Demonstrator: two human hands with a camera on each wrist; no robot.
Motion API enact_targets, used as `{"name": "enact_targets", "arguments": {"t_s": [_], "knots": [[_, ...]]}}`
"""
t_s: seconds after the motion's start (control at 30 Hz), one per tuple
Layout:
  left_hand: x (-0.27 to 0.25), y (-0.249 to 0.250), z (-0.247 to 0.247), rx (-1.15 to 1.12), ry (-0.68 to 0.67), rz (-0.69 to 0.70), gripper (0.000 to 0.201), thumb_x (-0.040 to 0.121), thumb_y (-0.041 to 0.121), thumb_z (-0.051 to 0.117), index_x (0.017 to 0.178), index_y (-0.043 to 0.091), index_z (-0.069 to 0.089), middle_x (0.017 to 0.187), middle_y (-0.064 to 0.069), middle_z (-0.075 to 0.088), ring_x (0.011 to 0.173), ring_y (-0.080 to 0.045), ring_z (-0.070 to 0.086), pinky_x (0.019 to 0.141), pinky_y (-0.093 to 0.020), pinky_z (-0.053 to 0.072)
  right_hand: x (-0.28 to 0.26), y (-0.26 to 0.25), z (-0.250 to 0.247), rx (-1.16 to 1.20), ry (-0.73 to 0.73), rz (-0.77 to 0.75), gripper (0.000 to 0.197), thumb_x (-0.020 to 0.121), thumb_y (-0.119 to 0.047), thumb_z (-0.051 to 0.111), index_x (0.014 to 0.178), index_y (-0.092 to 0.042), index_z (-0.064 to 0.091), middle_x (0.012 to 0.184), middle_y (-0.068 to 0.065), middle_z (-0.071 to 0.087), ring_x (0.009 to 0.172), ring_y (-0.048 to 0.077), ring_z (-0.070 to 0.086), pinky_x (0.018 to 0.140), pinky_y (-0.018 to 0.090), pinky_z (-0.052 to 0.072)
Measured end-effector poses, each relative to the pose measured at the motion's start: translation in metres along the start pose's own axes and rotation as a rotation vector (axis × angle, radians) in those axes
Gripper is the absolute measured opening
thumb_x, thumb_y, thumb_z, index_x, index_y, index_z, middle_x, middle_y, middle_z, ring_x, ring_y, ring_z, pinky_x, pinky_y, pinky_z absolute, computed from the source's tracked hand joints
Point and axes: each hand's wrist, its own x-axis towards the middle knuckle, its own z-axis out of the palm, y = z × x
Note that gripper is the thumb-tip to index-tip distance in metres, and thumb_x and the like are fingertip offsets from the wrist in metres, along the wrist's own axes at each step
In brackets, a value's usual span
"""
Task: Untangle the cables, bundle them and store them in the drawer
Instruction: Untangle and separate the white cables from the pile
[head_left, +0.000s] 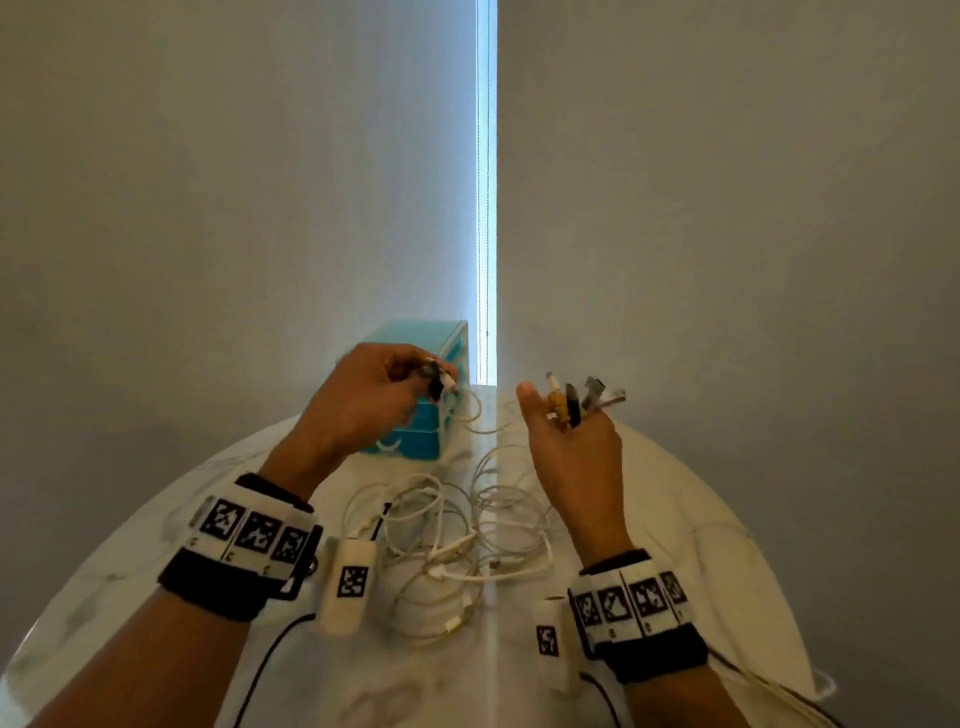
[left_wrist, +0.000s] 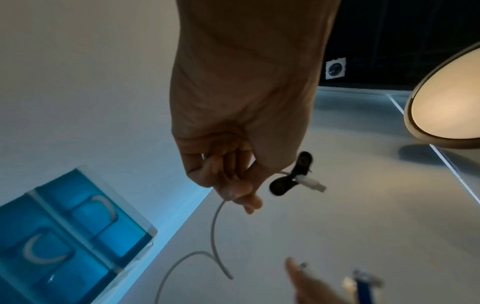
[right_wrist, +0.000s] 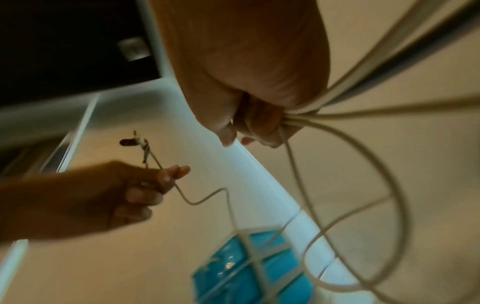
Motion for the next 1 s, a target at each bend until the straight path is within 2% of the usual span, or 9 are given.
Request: {"name": "enact_targets", "arguments": {"t_s": [0.2, 0.3, 0.4, 0.53, 0.67, 0.7, 0.77, 0.87, 1.0], "knots": [[0.007, 0.018, 0.001, 0.011, -0.162, -0.033, 0.024, 0.106, 0.014, 0.059, 0.101, 0.005, 0.08, 0.072, 0.008, 0.072, 0.068, -0.015, 0.058, 0.058, -0.015, 0.047, -0.003, -0.006, -0.007, -0.152, -0.405, -0.308, 0.031, 0.094, -0.048, 0.079, 0.119, -0.03, 0.074, 0.073, -0.021, 0.07, 0.065, -0.005, 0.062, 0.064, 0.013, 0.046], [0.0, 0.02, -0.006, -0.191, -0.319, -0.077, 0.023, 0.104, 0.01, 0.06, 0.102, 0.0, 0.08, 0.069, -0.006, 0.059, 0.061, -0.018, 0.048, 0.052, -0.019, 0.04, -0.003, -0.003, -0.005, -0.33, -0.445, -0.441, 0.019, 0.099, -0.046, 0.074, 0.107, -0.03, 0.077, 0.085, -0.006, 0.077, 0.071, -0.002, 0.059, 0.072, 0.021, 0.047], [-0.004, 0.01, -0.02, -0.334, -0.319, -0.136, 0.027, 0.099, 0.02, 0.064, 0.098, -0.001, 0.081, 0.068, -0.007, 0.05, 0.056, -0.015, 0.042, 0.049, -0.021, 0.034, -0.005, -0.015, -0.014, -0.306, -0.556, -0.455, 0.018, 0.099, -0.047, 0.074, 0.083, -0.04, 0.07, 0.071, -0.021, 0.063, 0.07, -0.007, 0.06, 0.068, 0.011, 0.041], [-0.009, -0.018, -0.033, -0.295, -0.341, -0.233, 0.029, 0.098, 0.027, 0.067, 0.103, 0.004, 0.083, 0.073, -0.007, 0.053, 0.059, -0.015, 0.041, 0.052, -0.025, 0.031, -0.011, -0.04, -0.025, -0.257, -0.885, -0.374, 0.023, 0.108, -0.045, 0.061, 0.11, -0.036, 0.082, 0.106, -0.026, 0.073, 0.103, -0.01, 0.064, 0.09, 0.016, 0.052], [-0.027, -0.036, -0.035, -0.161, -0.431, -0.282, 0.044, 0.091, 0.06, 0.074, 0.112, 0.022, 0.084, 0.077, -0.002, 0.059, 0.059, -0.012, 0.042, 0.055, -0.023, 0.033, -0.007, -0.045, -0.028, -0.315, -1.075, -0.22, 0.031, 0.113, -0.034, 0.053, 0.101, -0.024, 0.079, 0.06, -0.026, 0.057, 0.056, -0.007, 0.054, 0.057, 0.008, 0.039], [-0.03, -0.037, -0.036, -0.128, -0.406, -0.299, 0.056, 0.08, 0.072, 0.073, 0.111, 0.027, 0.084, 0.076, 0.0, 0.059, 0.059, -0.01, 0.041, 0.055, -0.022, 0.034, 0.001, -0.039, -0.03, -0.285, -0.974, -0.168, 0.032, 0.114, -0.029, 0.051, 0.099, -0.025, 0.079, 0.06, -0.026, 0.057, 0.056, -0.006, 0.054, 0.056, 0.007, 0.039], [-0.033, -0.04, -0.042, -0.069, -0.321, -0.325, 0.071, 0.056, 0.087, 0.071, 0.106, 0.037, 0.084, 0.07, 0.002, 0.057, 0.057, -0.009, 0.039, 0.054, -0.022, 0.033, 0.03, -0.023, -0.044, -0.278, -0.402, -0.055, 0.03, 0.112, -0.022, 0.05, 0.108, -0.022, 0.08, 0.085, -0.017, 0.072, 0.08, 0.005, 0.068, 0.069, 0.023, 0.051], [-0.036, -0.042, -0.057, -0.024, -0.24, -0.292, 0.078, 0.048, 0.096, 0.066, 0.1, 0.041, 0.085, 0.064, 0.003, 0.053, 0.056, -0.01, 0.037, 0.053, -0.025, 0.033, 0.055, -0.012, -0.081, -0.461, 0.338, 0.055, 0.04, 0.113, -0.032, 0.05, 0.119, 0.002, 0.069, 0.11, 0.024, 0.074, 0.105, 0.043, 0.07, 0.088, 0.049, 0.057], [-0.039, -0.03, -0.057, -0.055, -0.258, -0.239, 0.066, 0.065, 0.092, 0.058, 0.106, 0.047, 0.082, 0.063, 0.007, 0.05, 0.055, -0.008, 0.037, 0.053, -0.025, 0.032, 0.042, -0.022, -0.068, -0.365, 0.328, -0.056, 0.038, 0.111, -0.032, 0.054, 0.107, 0.002, 0.071, 0.097, 0.019, 0.075, 0.087, 0.036, 0.072, 0.077, 0.05, 0.06]]}}
